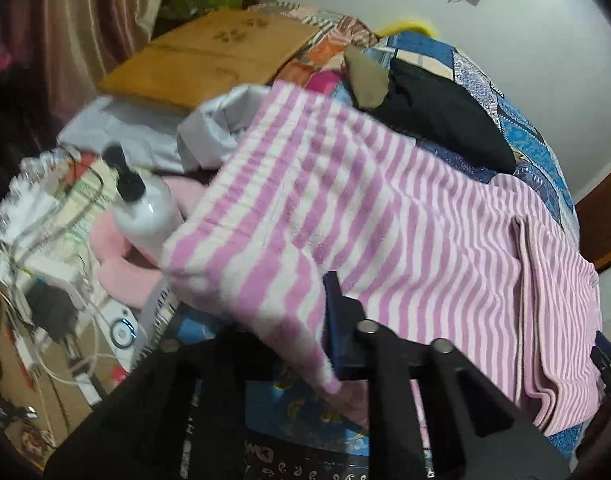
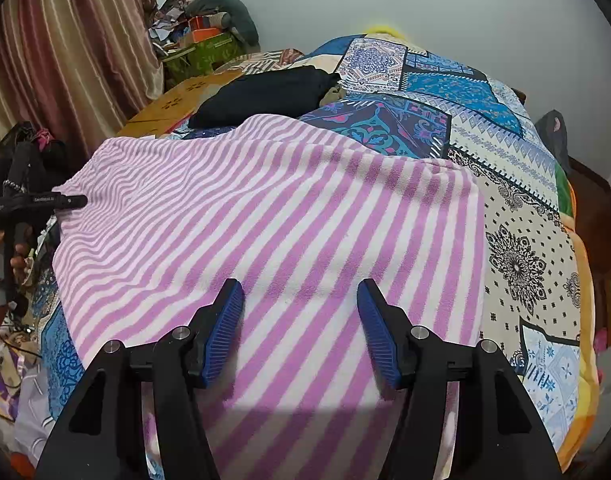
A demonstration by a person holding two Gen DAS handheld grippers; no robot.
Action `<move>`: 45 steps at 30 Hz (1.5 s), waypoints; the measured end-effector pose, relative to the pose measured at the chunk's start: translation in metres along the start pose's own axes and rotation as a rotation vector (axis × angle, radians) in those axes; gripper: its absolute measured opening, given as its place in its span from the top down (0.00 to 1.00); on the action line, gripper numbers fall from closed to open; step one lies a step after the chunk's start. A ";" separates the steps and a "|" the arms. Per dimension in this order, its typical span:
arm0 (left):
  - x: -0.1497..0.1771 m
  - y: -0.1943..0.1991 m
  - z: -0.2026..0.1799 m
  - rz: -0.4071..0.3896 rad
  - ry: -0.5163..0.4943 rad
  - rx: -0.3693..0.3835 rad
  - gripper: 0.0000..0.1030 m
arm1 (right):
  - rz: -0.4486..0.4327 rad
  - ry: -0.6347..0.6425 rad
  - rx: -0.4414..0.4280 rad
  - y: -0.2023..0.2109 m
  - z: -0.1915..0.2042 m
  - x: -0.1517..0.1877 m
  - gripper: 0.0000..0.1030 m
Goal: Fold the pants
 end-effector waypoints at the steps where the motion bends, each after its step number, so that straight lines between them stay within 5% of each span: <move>1: -0.003 0.007 -0.004 -0.021 -0.020 -0.008 0.87 | 0.001 -0.001 0.000 0.001 0.000 0.000 0.46; 9: -0.048 0.085 -0.084 -0.233 -0.229 0.033 0.89 | -0.009 -0.043 -0.009 0.015 -0.009 0.004 0.46; 17: -0.047 0.147 -0.223 -0.346 -0.464 0.218 0.90 | -0.059 -0.100 -0.009 0.042 -0.033 0.012 0.46; 22: 0.006 0.148 -0.313 -0.311 -0.665 0.335 0.90 | -0.085 -0.122 0.018 0.062 -0.054 0.018 0.46; 27: 0.088 0.096 -0.369 -0.145 -0.826 0.370 0.90 | -0.098 -0.153 0.045 0.082 -0.075 0.031 0.46; 30: 0.136 0.051 -0.379 -0.026 -0.892 0.317 0.90 | -0.097 -0.179 0.049 0.088 -0.083 0.040 0.46; 32: 0.148 0.040 -0.378 -0.024 -0.896 0.286 0.90 | -0.093 -0.190 0.049 0.091 -0.085 0.045 0.46; 40: 0.125 0.061 -0.366 -0.006 -0.826 0.325 0.82 | -0.071 -0.149 0.063 0.090 -0.078 0.057 0.46; 45: 0.090 0.099 -0.344 -0.058 -0.731 0.394 0.44 | -0.071 -0.146 0.037 0.086 -0.068 0.057 0.46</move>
Point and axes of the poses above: each gripper's, at about its wrist camera, not at the fingertips, and y roughly against the way its jaws point, z to its left, x to its underside, the point moved 6 cm from there along -y, roughly the way its jaws point, and after that the axes turned 3 degrees about -z, right-handed, at the moved point
